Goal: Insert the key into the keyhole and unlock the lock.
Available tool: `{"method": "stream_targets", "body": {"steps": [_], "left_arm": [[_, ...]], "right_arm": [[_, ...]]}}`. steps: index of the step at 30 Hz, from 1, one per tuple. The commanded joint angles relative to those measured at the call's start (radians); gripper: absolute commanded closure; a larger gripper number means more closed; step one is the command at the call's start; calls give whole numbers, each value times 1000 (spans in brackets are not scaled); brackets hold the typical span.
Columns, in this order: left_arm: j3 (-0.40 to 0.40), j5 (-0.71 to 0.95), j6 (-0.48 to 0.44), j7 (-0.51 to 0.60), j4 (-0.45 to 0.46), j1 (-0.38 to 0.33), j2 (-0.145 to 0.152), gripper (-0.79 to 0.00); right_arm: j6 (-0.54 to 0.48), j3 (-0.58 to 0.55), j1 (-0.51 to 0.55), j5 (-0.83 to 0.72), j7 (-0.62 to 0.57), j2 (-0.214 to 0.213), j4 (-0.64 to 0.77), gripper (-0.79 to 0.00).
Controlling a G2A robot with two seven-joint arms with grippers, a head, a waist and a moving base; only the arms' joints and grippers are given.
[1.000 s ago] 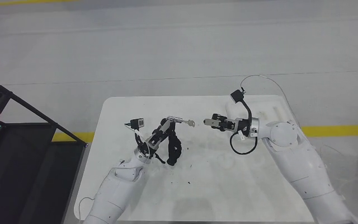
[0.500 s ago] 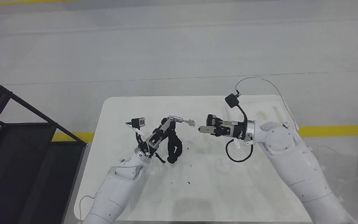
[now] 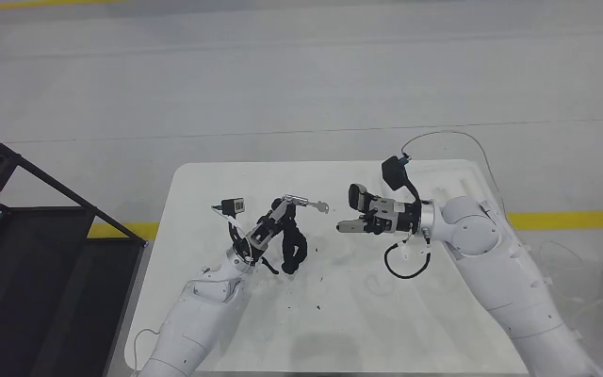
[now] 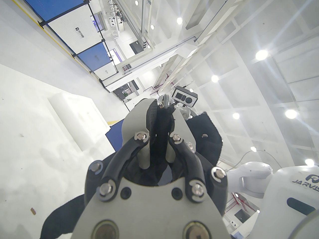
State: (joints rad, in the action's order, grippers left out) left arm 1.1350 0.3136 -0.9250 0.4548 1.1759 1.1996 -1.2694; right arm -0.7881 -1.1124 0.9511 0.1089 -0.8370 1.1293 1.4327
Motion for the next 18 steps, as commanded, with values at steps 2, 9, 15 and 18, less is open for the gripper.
{"method": "stream_targets", "body": {"steps": [2,9,15,18], "left_arm": [[0,0,0,0,0,0,0,0],[0,0,0,0,0,0,0,0],[0,0,0,0,0,0,0,0],[0,0,0,0,0,0,0,0]], "right_arm": [[-2,0,-1,25,1,-1,7,-785],[-81,57,-64,-48,-73,4,-37,-785],[-113,127,-133,-68,-82,14,-98,-785],[-127,168,-174,-57,-67,20,-137,-785]]}}
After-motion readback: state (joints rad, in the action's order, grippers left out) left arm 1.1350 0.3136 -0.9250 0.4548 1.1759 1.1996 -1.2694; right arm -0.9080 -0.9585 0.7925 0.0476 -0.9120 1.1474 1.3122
